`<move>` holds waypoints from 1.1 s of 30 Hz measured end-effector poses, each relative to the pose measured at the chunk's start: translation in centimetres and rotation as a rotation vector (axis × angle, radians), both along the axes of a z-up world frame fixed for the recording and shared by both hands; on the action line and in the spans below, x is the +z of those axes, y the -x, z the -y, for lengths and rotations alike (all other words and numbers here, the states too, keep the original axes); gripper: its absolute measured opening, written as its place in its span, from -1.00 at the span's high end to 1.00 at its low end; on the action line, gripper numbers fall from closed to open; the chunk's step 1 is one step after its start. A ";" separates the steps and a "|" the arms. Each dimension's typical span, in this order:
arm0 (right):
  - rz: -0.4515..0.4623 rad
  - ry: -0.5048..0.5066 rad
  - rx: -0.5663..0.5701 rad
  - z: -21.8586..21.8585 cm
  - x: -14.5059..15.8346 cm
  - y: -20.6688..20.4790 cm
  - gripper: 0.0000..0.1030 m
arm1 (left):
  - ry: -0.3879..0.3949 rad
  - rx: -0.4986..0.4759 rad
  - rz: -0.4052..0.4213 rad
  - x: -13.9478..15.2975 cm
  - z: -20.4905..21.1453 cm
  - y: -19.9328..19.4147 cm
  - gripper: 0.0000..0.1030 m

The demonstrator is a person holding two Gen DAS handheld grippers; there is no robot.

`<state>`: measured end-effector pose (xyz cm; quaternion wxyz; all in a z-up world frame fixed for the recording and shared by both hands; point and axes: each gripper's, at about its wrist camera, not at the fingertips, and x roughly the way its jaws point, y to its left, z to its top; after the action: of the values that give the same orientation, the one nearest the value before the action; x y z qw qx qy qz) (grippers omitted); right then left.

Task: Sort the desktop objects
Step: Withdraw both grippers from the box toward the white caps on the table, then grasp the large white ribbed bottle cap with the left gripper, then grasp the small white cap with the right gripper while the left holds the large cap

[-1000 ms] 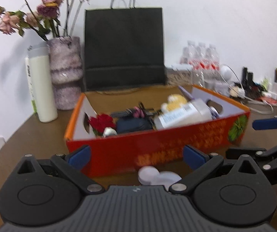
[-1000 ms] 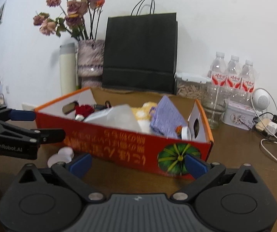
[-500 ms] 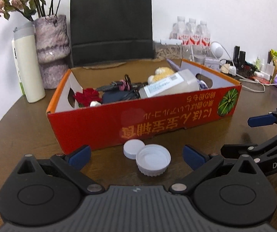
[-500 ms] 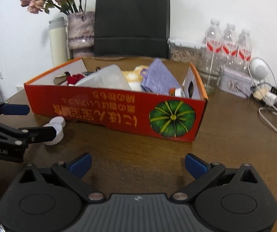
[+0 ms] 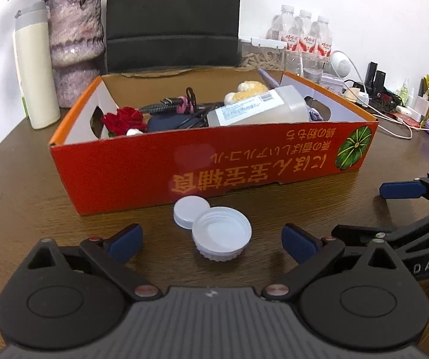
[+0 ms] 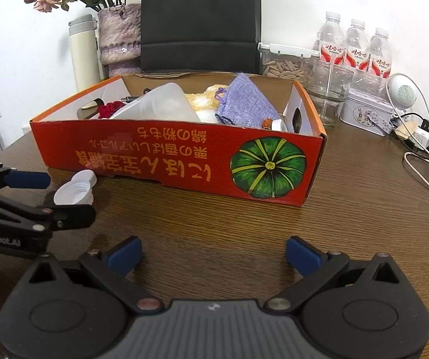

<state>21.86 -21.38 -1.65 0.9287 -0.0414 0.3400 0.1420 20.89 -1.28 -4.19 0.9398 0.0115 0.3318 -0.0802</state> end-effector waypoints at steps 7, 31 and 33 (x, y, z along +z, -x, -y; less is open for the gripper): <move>0.000 0.000 0.001 0.0 0.0 0.0 -1.00 | -0.029 0.053 0.023 0.2 0.2 0.1 0.01; 0.026 -0.044 0.010 -6.1 0.5 0.0 -0.99 | 0.081 0.173 0.098 2.3 -7.1 2.4 0.21; 0.040 -0.045 0.030 -7.7 0.8 -0.2 -0.91 | 0.081 0.187 0.102 2.4 -8.2 2.4 0.21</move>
<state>22.10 -13.63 -0.87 0.9337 -0.0283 0.3176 0.1627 18.45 6.87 -1.82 0.9586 -0.0534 0.2796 -0.0048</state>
